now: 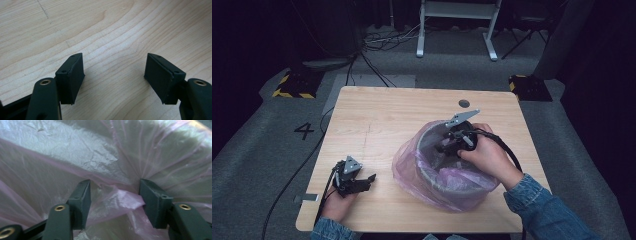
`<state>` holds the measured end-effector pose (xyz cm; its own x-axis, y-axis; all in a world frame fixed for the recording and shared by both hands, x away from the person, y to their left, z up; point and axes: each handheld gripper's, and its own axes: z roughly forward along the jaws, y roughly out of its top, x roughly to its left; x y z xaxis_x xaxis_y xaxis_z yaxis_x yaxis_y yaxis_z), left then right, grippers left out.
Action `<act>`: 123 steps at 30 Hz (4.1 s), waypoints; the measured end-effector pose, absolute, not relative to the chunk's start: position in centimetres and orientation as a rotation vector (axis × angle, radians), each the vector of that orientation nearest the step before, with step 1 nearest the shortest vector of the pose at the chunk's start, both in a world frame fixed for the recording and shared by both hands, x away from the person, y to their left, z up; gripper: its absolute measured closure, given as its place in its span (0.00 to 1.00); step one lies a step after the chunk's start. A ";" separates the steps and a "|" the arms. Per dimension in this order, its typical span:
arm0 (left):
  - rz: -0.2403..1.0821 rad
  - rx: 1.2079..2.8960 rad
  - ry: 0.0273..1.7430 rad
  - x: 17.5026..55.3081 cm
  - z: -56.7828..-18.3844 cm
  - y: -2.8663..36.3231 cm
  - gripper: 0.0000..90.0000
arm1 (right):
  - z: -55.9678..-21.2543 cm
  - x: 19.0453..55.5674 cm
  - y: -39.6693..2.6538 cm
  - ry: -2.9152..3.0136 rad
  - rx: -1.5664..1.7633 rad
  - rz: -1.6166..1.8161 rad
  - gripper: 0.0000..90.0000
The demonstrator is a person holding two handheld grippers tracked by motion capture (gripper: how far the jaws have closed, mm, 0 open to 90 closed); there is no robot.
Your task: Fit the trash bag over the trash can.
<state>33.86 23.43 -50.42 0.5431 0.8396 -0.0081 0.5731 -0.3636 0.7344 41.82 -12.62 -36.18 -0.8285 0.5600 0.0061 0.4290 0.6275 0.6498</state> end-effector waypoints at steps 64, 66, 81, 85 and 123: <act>0.481 2.079 1.139 33.9 -50.4 23.4 0.35 | -38.8 37.4 -9.2 3.035 0.128 0.738 0.24; 0.485 2.083 1.135 34.0 -50.4 23.4 0.34 | -39.1 37.6 -9.2 3.041 0.190 0.752 0.24; 0.486 2.085 1.135 34.0 -50.4 23.4 0.34 | -32.7 38.2 -11.3 2.874 0.286 0.982 0.27; 0.488 2.085 1.135 34.0 -50.4 23.4 0.34 | -31.4 38.0 -11.9 2.816 0.345 1.054 0.28; 0.484 2.082 1.140 34.1 -50.4 23.3 0.32 | -27.7 36.6 -27.1 2.289 0.977 1.231 0.30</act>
